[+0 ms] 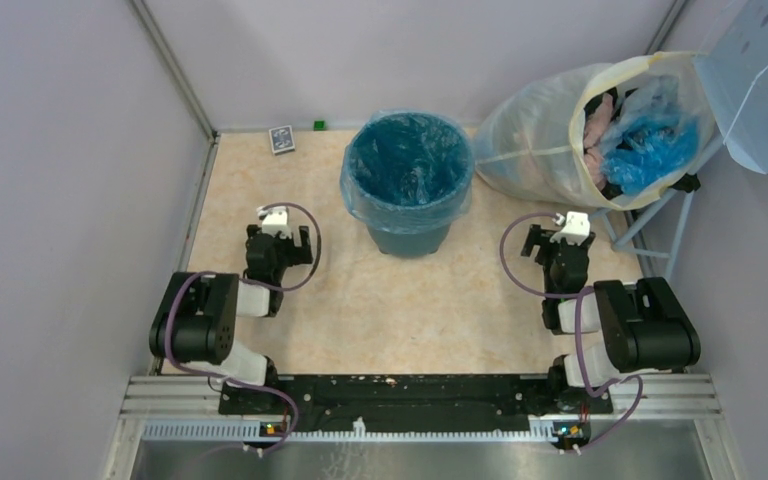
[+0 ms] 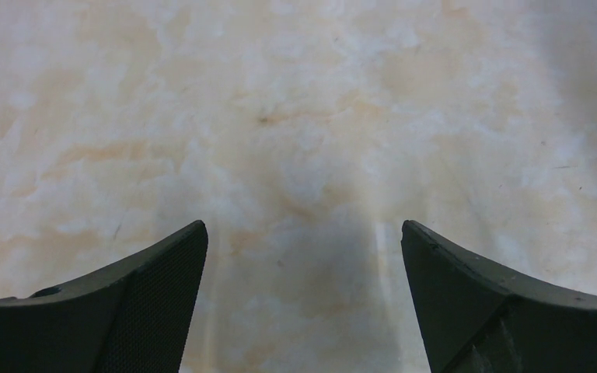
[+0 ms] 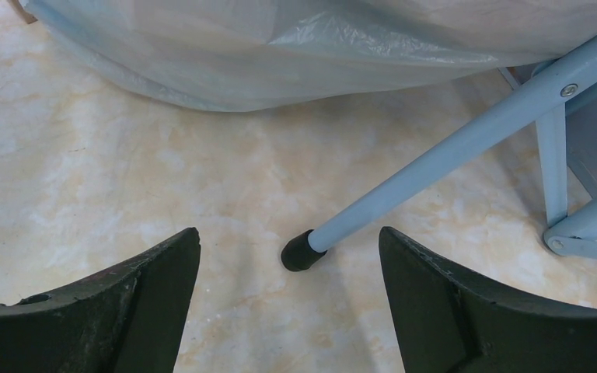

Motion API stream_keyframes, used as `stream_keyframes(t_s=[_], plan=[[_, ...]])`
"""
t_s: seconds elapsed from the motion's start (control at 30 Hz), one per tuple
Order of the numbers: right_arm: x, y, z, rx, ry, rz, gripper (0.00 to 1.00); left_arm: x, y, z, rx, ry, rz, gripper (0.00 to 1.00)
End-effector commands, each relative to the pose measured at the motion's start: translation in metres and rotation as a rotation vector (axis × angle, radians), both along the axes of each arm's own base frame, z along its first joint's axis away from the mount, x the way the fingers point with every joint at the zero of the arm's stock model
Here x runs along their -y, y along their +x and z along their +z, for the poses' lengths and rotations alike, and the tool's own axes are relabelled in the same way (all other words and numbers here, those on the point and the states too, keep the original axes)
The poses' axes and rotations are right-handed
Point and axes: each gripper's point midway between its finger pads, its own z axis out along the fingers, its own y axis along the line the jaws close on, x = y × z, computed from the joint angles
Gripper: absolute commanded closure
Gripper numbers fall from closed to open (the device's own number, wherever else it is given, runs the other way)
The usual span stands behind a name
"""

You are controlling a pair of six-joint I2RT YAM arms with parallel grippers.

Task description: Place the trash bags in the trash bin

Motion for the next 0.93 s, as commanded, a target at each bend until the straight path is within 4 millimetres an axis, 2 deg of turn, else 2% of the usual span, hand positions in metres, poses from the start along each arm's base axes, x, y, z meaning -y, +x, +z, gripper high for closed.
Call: stream_keyframes(t_s=[0.0, 0.13, 0.9], plan=[[-0.0006, 0.0091, 0.0206, 0.075, 0.005, -0.007, 0.16, 0.0131, 0.0194, 0.0428, 0.28, 0.064, -0.12, 0.01], [-0.0005, 0.0092, 0.0206, 0.075, 0.005, -0.007, 0.15, 0.0151, 0.0207, 0.0354, 0.211, 0.052, -0.128, 0.01], [-0.0004, 0.0093, 0.0208, 0.076, 0.005, -0.007, 0.14, 0.0146, 0.0218, 0.0364, 0.217, 0.058, -0.128, 0.01]])
